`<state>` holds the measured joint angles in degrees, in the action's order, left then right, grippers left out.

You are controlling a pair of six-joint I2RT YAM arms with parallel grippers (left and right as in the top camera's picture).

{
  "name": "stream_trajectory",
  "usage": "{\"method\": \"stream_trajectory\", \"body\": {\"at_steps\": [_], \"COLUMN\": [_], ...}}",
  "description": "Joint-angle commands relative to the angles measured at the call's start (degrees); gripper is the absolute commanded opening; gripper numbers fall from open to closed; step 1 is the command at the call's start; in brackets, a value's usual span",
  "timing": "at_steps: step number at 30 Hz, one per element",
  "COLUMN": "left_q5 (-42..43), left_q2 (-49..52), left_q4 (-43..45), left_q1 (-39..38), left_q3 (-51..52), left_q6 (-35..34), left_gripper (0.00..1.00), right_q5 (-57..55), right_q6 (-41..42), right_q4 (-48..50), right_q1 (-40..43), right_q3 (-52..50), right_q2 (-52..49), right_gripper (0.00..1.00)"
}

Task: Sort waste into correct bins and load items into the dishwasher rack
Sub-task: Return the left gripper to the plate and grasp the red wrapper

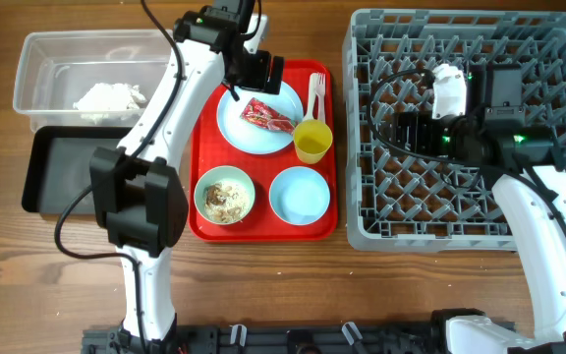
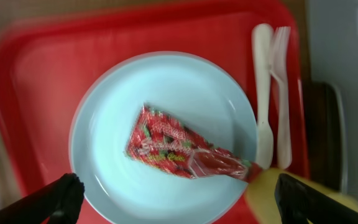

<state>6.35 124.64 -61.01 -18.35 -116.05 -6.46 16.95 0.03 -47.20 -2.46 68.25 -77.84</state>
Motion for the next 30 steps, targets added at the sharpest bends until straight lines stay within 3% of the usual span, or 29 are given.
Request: {"method": "stream_trajectory", "body": {"at_steps": [1, 12, 19, 25, 27, 30], "left_q5": [1.97, 1.11, 1.09, 1.07, 1.05, 0.94], "left_q2": [3.39, 11.63, 14.27, 14.27, 14.27, 14.27], "left_q4": [-3.23, 4.11, 4.79, 4.44, 4.24, 3.91], "left_q1": [0.42, -5.33, -5.99, -5.97, -5.97, -5.97], "left_q3": [-0.22, -0.22, -0.22, -0.22, -0.22, -0.22], "left_q6": [-27.56, -42.56, -43.93, -43.91, -43.47, -43.47], "left_gripper": [0.99, 0.95, 0.89, 0.72, 0.59, 0.49], "right_q5": [1.18, 1.20, 1.18, 1.16, 1.18, 1.18], "right_q6": [1.75, 2.08, 2.01, 2.03, 2.03, 2.03], "right_q4": [0.00, -0.22, -0.90, -0.90, -0.90, -0.90], "right_q1": [0.17, 0.17, 0.17, 0.17, 0.17, 0.17], "right_q3": [0.61, 0.61, 0.61, 0.61, 0.63, 0.63], "right_q2": [-0.61, -0.61, -0.61, -0.61, -0.61, -0.61], "right_gripper": [1.00, 1.00, 1.00, 1.00, 1.00, 1.00]}}
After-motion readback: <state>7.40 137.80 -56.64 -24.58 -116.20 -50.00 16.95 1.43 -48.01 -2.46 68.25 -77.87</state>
